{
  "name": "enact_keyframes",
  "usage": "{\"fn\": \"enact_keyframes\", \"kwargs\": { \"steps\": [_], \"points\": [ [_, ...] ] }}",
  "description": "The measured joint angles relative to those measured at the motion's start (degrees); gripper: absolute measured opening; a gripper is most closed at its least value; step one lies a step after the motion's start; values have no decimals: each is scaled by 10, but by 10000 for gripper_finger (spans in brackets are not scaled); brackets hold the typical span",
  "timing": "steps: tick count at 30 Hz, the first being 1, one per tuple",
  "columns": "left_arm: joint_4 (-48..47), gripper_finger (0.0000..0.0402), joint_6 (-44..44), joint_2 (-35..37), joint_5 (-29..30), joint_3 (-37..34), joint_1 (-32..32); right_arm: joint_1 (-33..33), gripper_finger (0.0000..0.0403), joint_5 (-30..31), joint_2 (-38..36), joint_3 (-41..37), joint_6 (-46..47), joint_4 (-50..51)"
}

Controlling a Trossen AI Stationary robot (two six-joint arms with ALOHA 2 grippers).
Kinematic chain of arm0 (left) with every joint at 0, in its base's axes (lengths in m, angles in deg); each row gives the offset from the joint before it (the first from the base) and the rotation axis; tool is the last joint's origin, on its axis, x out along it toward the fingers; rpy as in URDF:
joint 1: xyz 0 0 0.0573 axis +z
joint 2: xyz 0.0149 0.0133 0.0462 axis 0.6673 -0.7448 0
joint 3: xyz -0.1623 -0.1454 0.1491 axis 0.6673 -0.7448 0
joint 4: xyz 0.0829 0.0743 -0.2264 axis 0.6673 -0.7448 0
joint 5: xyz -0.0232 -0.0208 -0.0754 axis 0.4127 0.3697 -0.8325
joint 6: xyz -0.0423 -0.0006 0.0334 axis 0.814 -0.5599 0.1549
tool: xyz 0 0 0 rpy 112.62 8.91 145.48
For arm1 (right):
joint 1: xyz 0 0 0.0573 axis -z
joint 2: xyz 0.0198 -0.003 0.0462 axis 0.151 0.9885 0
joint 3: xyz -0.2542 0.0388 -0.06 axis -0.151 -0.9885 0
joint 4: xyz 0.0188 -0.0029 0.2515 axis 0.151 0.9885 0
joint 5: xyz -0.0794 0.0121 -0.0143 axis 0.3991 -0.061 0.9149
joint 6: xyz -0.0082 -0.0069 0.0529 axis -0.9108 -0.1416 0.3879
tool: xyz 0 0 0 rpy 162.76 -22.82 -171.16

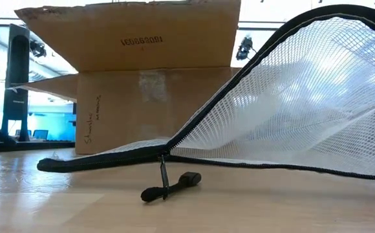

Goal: Unpack boxes
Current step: Put the toothpaste into the white zip bag

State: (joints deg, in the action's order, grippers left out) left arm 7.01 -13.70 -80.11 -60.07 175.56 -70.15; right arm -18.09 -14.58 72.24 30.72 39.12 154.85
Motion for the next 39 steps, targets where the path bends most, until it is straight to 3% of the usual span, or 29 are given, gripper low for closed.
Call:
{"fn": "enact_keyframes", "kwargs": {
  "steps": [8, 12, 19, 23, 28, 32, 39],
  "points": [
    [172, 60, -133, -84, 42, -67, -83, -35, 153, 4, 4, -58, 11, -40],
    [245, 60, -277, -138, 63, -80, -84, -39, 153, 4, 5, -71, 13, -51],
    [345, 60, -430, -233, 100, -82, -58, -39, 153, 4, 5, -75, 17, -49],
    [364, 60, -502, -257, 161, -81, -47, -39, 153, 4, 5, -75, 17, -49],
    [318, 60, -495, -270, 162, -81, -34, -39, 153, 4, 5, -75, 17, -48],
    [265, 60, -480, -273, 218, -80, -32, -39, 153, 5, 5, -75, 16, -46],
    [165, 60, -318, -291, 225, -80, -15, -41, 153, 7, 5, -75, 13, -44]
  ]
}}
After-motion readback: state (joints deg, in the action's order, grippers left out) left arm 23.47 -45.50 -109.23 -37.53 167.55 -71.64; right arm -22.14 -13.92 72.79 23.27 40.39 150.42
